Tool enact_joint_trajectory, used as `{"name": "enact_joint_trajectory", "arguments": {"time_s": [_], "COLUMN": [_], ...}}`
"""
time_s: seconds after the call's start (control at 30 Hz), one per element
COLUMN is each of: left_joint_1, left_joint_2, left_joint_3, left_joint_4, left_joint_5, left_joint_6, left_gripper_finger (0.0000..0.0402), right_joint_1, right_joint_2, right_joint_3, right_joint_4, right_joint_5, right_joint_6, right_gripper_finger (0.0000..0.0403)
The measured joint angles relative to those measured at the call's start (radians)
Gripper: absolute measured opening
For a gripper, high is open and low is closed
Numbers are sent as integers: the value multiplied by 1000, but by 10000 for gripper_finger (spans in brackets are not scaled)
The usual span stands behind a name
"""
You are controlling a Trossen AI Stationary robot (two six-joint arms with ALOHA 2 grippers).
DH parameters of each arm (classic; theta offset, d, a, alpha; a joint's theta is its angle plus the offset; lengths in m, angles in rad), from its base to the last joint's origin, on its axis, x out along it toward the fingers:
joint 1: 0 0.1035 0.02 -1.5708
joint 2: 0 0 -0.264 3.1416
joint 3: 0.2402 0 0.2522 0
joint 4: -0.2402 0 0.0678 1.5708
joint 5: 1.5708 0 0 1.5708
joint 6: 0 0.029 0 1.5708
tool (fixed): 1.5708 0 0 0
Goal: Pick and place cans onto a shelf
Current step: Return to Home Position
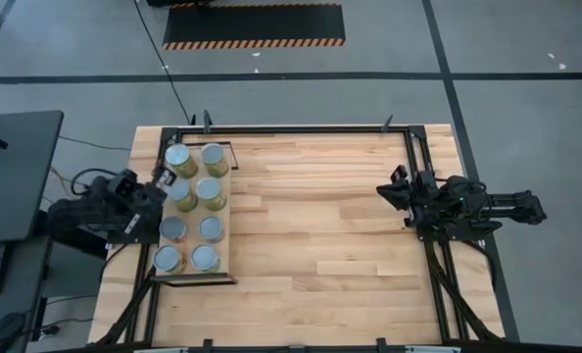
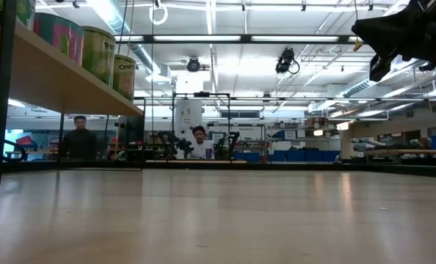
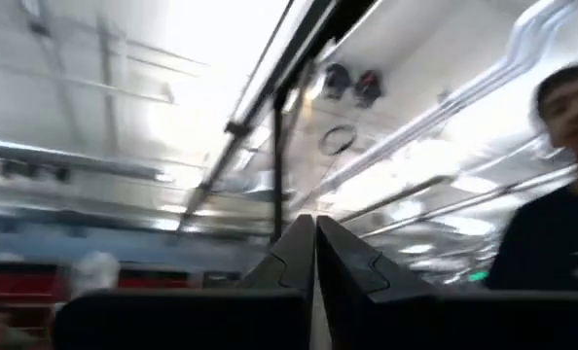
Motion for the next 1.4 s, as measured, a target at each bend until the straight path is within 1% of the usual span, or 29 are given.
{"name": "enact_joint_trajectory", "arguments": {"time_s": [0.07, 0.13, 0.23, 0.33, 0.43, 0.5, 0.57, 0.63, 0.7, 0.77, 0.87, 0.97, 1.07, 1.13, 1.3, 1.4], "left_joint_1": [-29, -69, -146, -228, -302, -342, -368, -382, -384, -383, -384, -384, -383, -384, -383, -383], "left_joint_2": [0, 1, 0, 1, 24, 39, 46, 47, 45, 47, 45, 47, 46, 46, 46, 47], "left_joint_3": [-47, -62, -61, -61, -60, -60, -60, -60, -60, -60, -60, -60, -60, -60, -60, -60], "left_joint_4": [62, 83, 94, 88, 84, 72, 18, -26, -53, -68, -100, -126, -77, -86, -194, -185], "left_joint_5": [18, 32, 33, -1, -47, -70, -92, -144, -181, -178, -177, -173, -98, -71, -101, -103], "left_joint_6": [-43, -62, -35, 12, 65, 112, 164, 222, 278, 303, 284, 252, 251, 244, 190, 156], "left_gripper_finger": [21, 21, 19, 19, 20, 22, 23, 24, 24, 25, 25, 25, 25, 25, 25, 25], "right_joint_1": [0, 0, 0, 0, 0, 0, 0, -3, -3, -3, -3, -3, -3, -3, -3, -3], "right_joint_2": [0, 0, 0, 0, 0, 0, 0, 0, 0, -1, 0, 0, 0, 0, 0, 0], "right_joint_3": [0, 0, 0, 0, 0, 0, 0, 0, 0, 0, 0, 0, 0, 0, 0, 0], "right_joint_4": [-3, -14, -52, -76, -82, -83, -82, -78, -73, -68, -69, -69, -76, -77, -71, -70], "right_joint_5": [-40, -98, -183, -256, -290, -291, -291, -288, -262, -216, -175, -172, -184, -185, -186, -187], "right_joint_6": [0, -2, 0, 0, -3, -4, 7, 14, 14, 27, 42, 26, 7, -6, -4, -5], "right_gripper_finger": [43, 43, 42, 42, 44, 44, 43, 43, 43, 44, 45, 45, 45, 45, 45, 45]}}
